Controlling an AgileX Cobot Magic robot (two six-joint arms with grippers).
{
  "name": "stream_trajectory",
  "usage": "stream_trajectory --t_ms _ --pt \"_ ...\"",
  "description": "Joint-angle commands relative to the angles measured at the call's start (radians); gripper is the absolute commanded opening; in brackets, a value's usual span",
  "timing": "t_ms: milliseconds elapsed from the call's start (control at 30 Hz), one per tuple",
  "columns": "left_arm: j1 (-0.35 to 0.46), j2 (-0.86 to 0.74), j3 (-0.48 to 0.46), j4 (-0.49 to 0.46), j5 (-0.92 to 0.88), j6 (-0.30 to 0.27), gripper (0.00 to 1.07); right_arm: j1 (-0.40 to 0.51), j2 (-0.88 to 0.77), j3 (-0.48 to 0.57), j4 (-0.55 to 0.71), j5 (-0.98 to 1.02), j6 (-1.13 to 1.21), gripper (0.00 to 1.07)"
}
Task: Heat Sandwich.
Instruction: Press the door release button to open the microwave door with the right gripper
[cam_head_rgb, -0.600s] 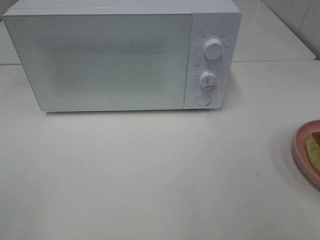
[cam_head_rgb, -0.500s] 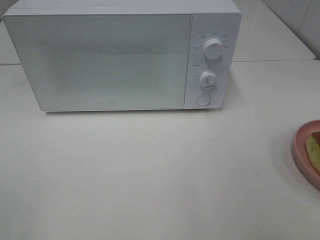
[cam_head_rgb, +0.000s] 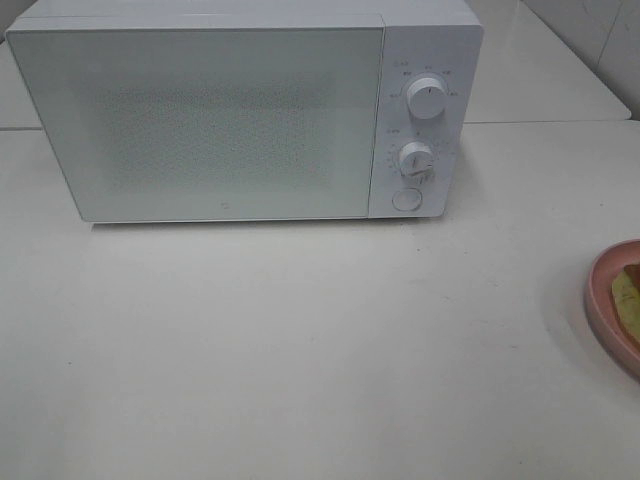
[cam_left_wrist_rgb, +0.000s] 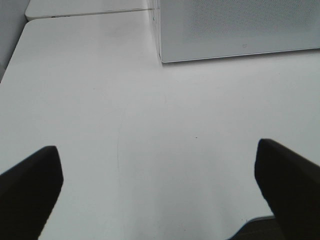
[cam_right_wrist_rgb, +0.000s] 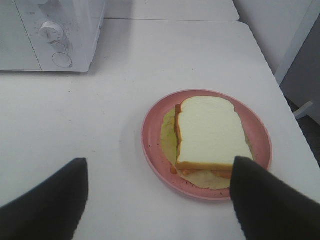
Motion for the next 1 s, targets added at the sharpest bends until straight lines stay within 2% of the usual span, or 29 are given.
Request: stream_trajectory --t_ms 33,267,633,1000 --pt "0.002 -0.023 0.001 0.0 -0.012 0.0 1.0 -0.004 -0.012 -0.013 0.002 -0.012 -0.001 0.75" --pt "0.002 -0.023 0.001 0.0 -0.012 0.0 1.0 -0.004 0.065 -0.046 0.002 -0.059 -0.001 0.75" --pt "0.002 -0.023 0.001 0.0 -0.012 0.0 1.0 -0.004 0.245 -0.041 0.002 -0.311 -0.006 0.75" --pt "0.002 -0.023 0.001 0.0 -0.012 0.0 1.0 -0.004 0.415 -0.04 0.002 -0.471 -0.001 0.75"
